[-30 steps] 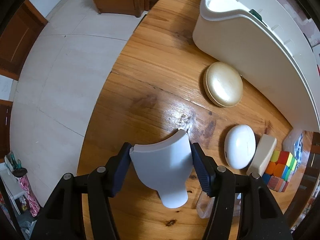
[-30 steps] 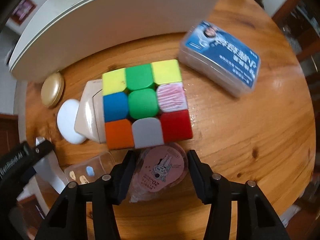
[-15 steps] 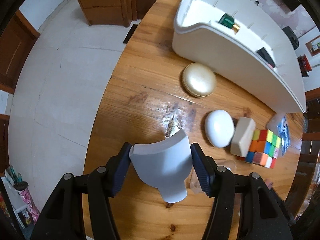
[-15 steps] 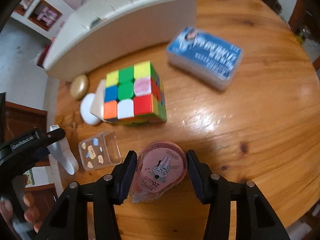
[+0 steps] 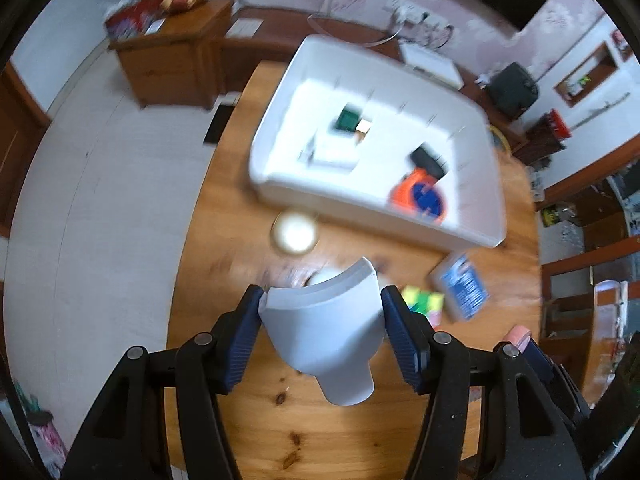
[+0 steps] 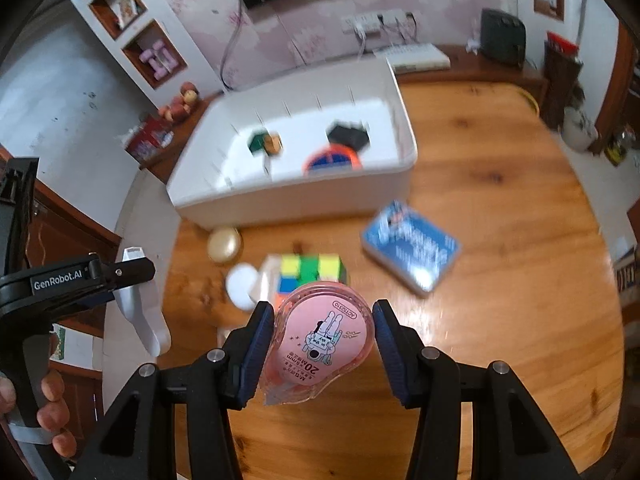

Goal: Organize rigid objects
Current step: 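Carry foam piece and tape dispenser into the white bin and open both tools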

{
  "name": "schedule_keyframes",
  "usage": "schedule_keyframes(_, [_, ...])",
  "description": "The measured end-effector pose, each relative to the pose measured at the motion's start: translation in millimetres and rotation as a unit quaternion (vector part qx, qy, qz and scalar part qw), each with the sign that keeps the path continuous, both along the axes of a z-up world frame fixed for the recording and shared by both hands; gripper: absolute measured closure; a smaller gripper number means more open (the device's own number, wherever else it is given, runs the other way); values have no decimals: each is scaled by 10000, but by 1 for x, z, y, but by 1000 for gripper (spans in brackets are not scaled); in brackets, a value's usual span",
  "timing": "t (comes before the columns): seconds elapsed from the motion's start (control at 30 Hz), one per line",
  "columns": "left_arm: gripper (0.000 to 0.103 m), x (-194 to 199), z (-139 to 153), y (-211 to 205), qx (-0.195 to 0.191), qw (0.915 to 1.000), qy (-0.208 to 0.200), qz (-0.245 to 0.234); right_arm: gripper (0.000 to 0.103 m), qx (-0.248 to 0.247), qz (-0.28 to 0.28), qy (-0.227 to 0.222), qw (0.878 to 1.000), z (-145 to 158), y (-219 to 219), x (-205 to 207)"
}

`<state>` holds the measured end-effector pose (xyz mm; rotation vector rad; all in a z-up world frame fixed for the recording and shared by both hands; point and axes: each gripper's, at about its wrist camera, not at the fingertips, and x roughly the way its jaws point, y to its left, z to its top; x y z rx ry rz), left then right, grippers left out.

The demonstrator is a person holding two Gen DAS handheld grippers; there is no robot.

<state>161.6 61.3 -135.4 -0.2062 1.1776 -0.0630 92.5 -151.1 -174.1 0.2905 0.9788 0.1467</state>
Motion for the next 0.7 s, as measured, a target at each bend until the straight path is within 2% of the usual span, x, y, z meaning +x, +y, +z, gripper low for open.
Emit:
schedule_keyframes(0.2, [40, 31, 71, -15, 210, 9971, -641, -355, 51, -169, 56, -702, 9974, 71, -9, 24])
schedule_keyframes(0.33, [40, 52, 101, -23, 348, 9933, -955, -545, 51, -315, 64, -1240, 9918, 120, -12, 47])
schedule_keyframes(0.5, [40, 82, 114, -31, 497, 9891, -1165, -752, 51, -526, 39, -1610, 9855, 159, -11, 80])
schedule_keyframes(0.7, [40, 118, 100, -39, 616, 9876, -1092, -944, 51, -850, 88, -1626, 9830, 165, 2, 126])
